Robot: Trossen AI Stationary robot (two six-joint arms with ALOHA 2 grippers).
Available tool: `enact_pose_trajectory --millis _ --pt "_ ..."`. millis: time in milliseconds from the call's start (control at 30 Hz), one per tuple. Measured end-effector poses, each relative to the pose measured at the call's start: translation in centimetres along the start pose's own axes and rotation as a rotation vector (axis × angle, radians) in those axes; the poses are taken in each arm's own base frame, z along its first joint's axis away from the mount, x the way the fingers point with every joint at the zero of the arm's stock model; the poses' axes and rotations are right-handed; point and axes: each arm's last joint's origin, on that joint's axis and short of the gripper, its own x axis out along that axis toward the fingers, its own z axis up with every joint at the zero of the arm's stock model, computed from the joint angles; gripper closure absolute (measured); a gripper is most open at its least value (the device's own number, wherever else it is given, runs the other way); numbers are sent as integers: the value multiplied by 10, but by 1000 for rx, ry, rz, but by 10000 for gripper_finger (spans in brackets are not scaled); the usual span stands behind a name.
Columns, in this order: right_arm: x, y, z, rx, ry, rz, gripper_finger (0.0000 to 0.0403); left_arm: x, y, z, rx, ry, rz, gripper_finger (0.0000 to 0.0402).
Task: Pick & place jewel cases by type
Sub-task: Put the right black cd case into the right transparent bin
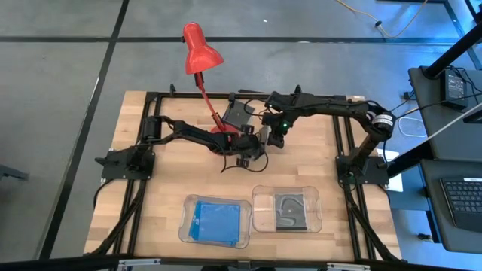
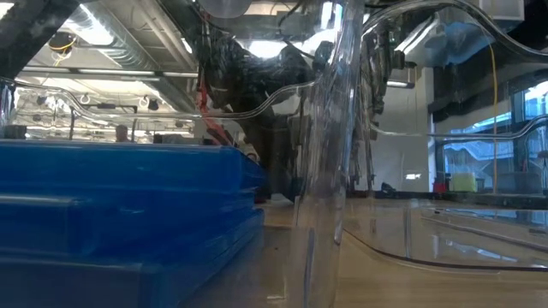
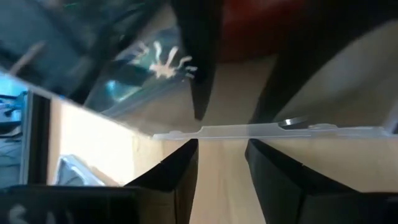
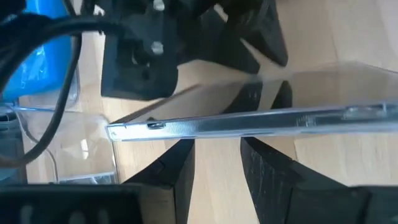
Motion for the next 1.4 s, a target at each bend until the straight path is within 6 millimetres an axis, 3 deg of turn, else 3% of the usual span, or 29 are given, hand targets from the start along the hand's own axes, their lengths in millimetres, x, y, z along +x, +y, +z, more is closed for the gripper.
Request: enact_pose_trajectory --millis 833,1400 --pt "0 1 8 12 -81 3 269 0 -1 0 1 12 26 283" --pt "-1 -2 6 23 -55 -129 269 0 0 -1 6 21 40 284"
